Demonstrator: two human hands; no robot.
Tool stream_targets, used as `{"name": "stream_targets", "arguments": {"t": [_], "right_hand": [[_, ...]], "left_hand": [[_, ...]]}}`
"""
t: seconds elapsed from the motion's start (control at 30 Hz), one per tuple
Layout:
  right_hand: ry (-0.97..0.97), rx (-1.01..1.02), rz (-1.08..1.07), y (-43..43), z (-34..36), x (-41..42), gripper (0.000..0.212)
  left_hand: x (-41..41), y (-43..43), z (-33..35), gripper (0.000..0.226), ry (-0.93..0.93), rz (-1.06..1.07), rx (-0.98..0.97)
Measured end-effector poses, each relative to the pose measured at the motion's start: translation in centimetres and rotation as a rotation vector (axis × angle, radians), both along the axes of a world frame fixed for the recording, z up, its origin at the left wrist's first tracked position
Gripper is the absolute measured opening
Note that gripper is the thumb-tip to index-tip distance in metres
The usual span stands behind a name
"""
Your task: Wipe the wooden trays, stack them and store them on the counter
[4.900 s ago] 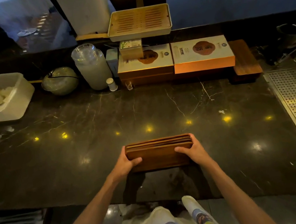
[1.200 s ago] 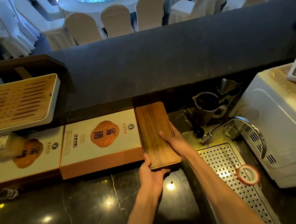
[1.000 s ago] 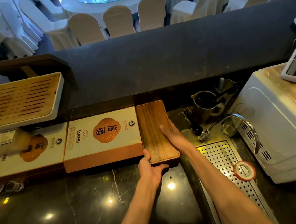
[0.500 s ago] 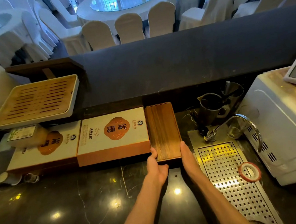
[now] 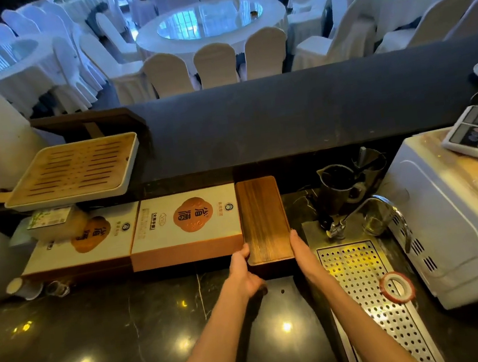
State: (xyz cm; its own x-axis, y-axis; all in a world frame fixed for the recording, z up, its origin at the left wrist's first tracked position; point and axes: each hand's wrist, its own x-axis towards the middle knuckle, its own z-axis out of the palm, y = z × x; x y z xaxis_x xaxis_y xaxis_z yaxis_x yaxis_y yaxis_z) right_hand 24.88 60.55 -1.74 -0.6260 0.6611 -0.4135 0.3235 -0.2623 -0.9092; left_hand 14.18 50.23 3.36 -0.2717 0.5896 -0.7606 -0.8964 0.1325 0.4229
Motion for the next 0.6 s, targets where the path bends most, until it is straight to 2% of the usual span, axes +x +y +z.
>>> {"name": "stream_targets", "arguments": {"t": [0.07, 0.13, 0.2, 0.23, 0.27, 0.3, 0.47, 0.53, 0.6], "right_hand": [[-0.072, 0.132, -0.002, -0.1, 1.0, 1.1, 0.045], [-0.176, 0.447, 0.031, -1.3, 1.7, 2.7, 0.048], [-0.258, 0.876, 0.142, -3.4, 1.8, 4.1, 0.050], [-0.305, 1.005, 0.203, -4.4, 1.7, 4.7, 0.055], [-0.360, 1.047, 0.276, -5.2, 1.5, 5.1, 0.061], [-0.416, 1.042, 0.328, -5.9, 1.4, 5.3, 0.068], [-0.542, 0.988, 0.302, -6.2, 1.9, 4.1, 0.086], [-0.597, 0.969, 0.339, -6.4, 2.8, 3.7, 0.084], [-0.617, 0.983, 0.363, -6.1, 3.8, 3.3, 0.077]], "left_hand": [[0.6, -1.2, 0.7, 0.045, 0.161, -0.108, -0.100], [2.1, -2.9, 0.1, 0.058, 0.575, -0.214, -0.277], [4.1, -4.6, -0.9, 0.069, 1.105, -0.376, -0.306], [4.9, -5.1, -1.4, 0.075, 1.329, -0.496, -0.319], [5.4, -5.5, -1.7, 0.079, 1.489, -0.627, -0.360], [5.5, -5.6, -2.0, 0.083, 1.578, -0.751, -0.425], [4.6, -5.3, -2.2, 0.101, 1.616, -1.003, -0.577], [4.1, -4.8, -1.4, 0.098, 1.578, -1.051, -0.579], [3.3, -4.1, 0.3, 0.085, 1.505, -1.087, -0.583]]}}
